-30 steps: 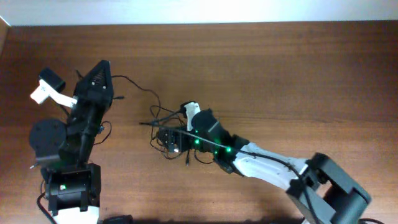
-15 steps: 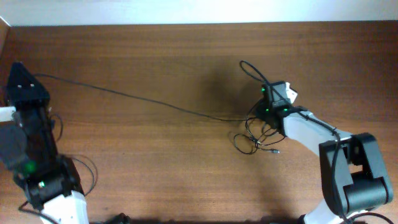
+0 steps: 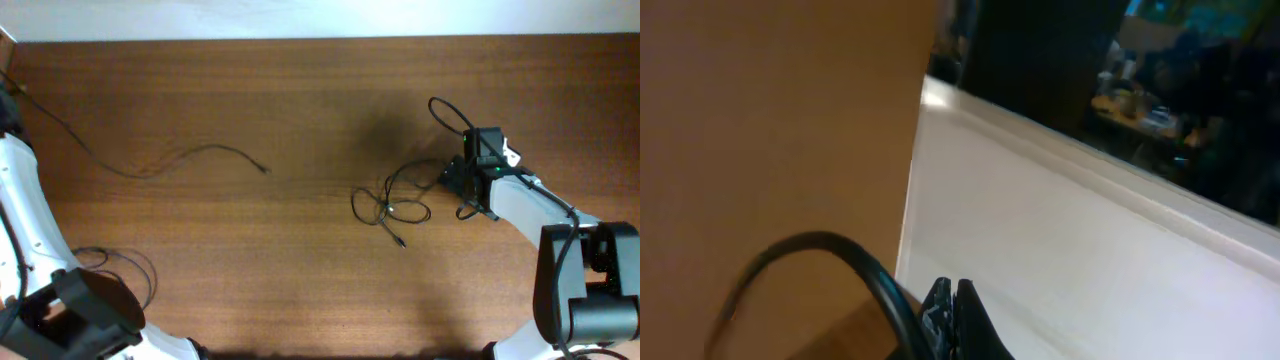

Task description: Untangle cables

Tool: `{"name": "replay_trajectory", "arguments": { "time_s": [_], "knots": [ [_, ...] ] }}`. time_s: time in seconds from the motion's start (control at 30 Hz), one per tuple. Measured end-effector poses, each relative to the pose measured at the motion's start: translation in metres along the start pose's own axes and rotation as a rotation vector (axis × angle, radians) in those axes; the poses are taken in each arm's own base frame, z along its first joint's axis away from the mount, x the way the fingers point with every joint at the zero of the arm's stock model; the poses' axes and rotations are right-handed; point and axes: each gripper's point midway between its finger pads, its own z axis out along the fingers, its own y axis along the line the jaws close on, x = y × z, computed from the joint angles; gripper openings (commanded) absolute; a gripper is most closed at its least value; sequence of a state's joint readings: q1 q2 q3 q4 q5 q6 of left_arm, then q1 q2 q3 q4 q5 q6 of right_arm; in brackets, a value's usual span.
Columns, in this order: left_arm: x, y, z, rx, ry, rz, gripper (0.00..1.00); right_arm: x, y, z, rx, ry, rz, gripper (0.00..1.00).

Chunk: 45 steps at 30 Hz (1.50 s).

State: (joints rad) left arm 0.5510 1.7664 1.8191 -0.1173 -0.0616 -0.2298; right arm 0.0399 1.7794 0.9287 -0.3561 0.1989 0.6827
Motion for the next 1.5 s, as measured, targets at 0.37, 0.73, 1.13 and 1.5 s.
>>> {"name": "replay_trajectory", "arguments": {
  "time_s": [0.37,0.73,1.13,1.5],
  "knots": [
    [0.054,0.041,0.063,-0.259,0.139,0.462,0.00,0.002,-0.001,0.000,0.001,0.012,-0.007,1.00],
    [0.392,-0.034,-0.083,-0.198,1.411,0.008,0.00,0.003,0.000,-0.001,-0.002,0.018,-0.007,0.99],
    [0.223,0.116,-0.067,-0.775,0.828,-0.570,0.99,0.007,0.003,-0.002,-0.004,0.025,-0.021,0.99],
    [0.365,-0.030,-0.131,-0.394,1.393,-0.446,0.99,0.026,0.032,-0.009,-0.089,0.059,-0.103,0.99]
  ]
}}
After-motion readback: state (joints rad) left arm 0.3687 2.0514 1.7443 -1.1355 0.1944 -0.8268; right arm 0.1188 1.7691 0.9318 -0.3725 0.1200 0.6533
